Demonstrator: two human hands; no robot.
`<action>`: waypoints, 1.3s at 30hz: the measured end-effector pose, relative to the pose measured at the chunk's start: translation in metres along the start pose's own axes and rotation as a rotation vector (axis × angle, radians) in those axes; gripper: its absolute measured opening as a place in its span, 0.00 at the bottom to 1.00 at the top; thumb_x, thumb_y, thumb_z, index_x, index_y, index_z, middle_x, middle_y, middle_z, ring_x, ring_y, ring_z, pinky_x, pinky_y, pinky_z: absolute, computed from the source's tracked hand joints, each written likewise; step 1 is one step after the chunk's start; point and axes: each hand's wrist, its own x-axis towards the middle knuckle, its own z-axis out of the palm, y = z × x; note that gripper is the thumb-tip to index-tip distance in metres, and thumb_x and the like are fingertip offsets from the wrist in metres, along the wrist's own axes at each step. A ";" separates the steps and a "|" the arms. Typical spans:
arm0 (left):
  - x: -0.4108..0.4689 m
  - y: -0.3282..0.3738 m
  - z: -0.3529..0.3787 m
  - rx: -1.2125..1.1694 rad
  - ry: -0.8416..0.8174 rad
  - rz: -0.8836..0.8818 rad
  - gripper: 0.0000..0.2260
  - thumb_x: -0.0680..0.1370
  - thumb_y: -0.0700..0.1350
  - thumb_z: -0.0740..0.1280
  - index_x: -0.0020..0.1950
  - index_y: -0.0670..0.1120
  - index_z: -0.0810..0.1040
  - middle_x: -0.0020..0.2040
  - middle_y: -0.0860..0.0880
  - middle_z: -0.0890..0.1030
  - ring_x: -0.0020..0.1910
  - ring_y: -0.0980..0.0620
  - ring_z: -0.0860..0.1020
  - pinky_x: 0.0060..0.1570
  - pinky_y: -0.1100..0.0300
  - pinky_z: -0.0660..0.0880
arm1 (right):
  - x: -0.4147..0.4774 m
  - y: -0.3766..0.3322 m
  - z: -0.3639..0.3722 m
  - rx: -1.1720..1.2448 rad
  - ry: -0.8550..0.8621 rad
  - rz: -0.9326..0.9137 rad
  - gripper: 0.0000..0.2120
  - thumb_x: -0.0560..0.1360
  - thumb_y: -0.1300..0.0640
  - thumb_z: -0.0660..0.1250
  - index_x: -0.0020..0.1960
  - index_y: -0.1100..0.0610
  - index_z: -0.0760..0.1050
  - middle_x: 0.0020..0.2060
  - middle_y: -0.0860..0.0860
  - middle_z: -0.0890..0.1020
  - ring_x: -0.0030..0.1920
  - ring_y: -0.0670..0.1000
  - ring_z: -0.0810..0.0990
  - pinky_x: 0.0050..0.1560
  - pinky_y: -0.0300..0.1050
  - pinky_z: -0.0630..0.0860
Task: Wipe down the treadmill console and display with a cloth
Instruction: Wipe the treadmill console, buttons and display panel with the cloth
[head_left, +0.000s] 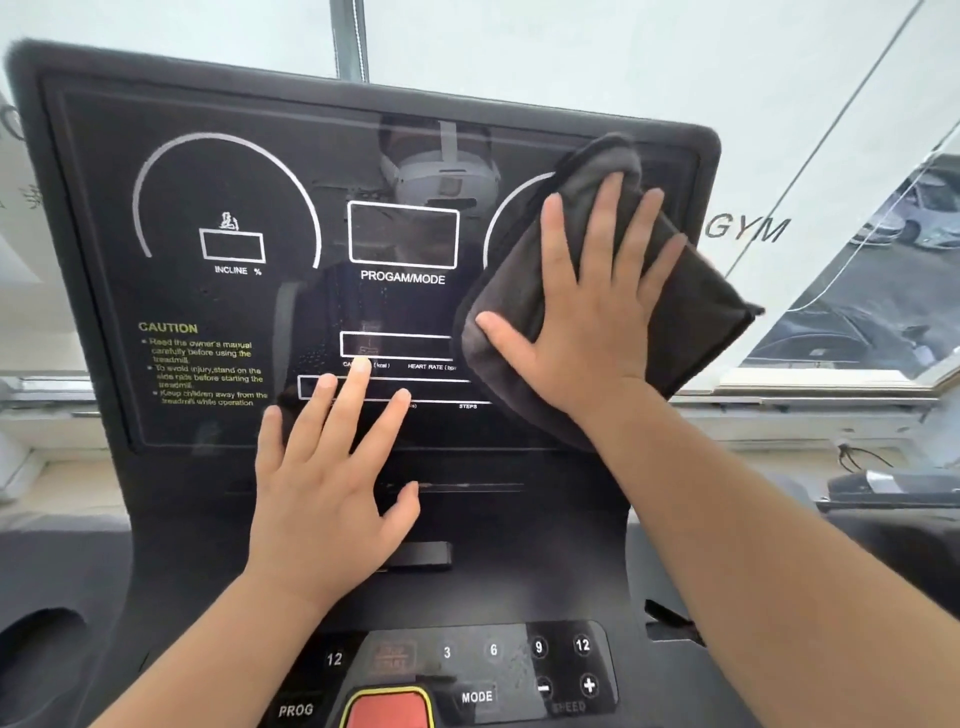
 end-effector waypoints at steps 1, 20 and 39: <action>0.000 0.001 0.000 0.002 0.001 -0.002 0.35 0.70 0.59 0.68 0.77 0.52 0.70 0.80 0.43 0.63 0.78 0.39 0.64 0.73 0.33 0.57 | -0.017 -0.005 0.007 0.007 -0.021 -0.055 0.52 0.71 0.22 0.56 0.84 0.51 0.49 0.82 0.65 0.48 0.80 0.73 0.44 0.75 0.78 0.42; -0.001 0.000 0.002 -0.024 -0.036 -0.009 0.37 0.70 0.60 0.68 0.78 0.53 0.67 0.82 0.46 0.60 0.79 0.41 0.61 0.73 0.32 0.54 | 0.024 0.015 -0.008 0.012 0.049 0.064 0.48 0.74 0.25 0.56 0.84 0.52 0.48 0.83 0.62 0.48 0.81 0.70 0.44 0.78 0.73 0.43; -0.001 0.000 0.001 -0.032 -0.042 -0.012 0.36 0.70 0.59 0.68 0.78 0.54 0.68 0.82 0.46 0.61 0.79 0.41 0.63 0.73 0.31 0.56 | 0.057 0.023 -0.021 -0.012 0.082 0.012 0.47 0.74 0.24 0.54 0.84 0.47 0.47 0.84 0.57 0.47 0.81 0.69 0.44 0.76 0.76 0.43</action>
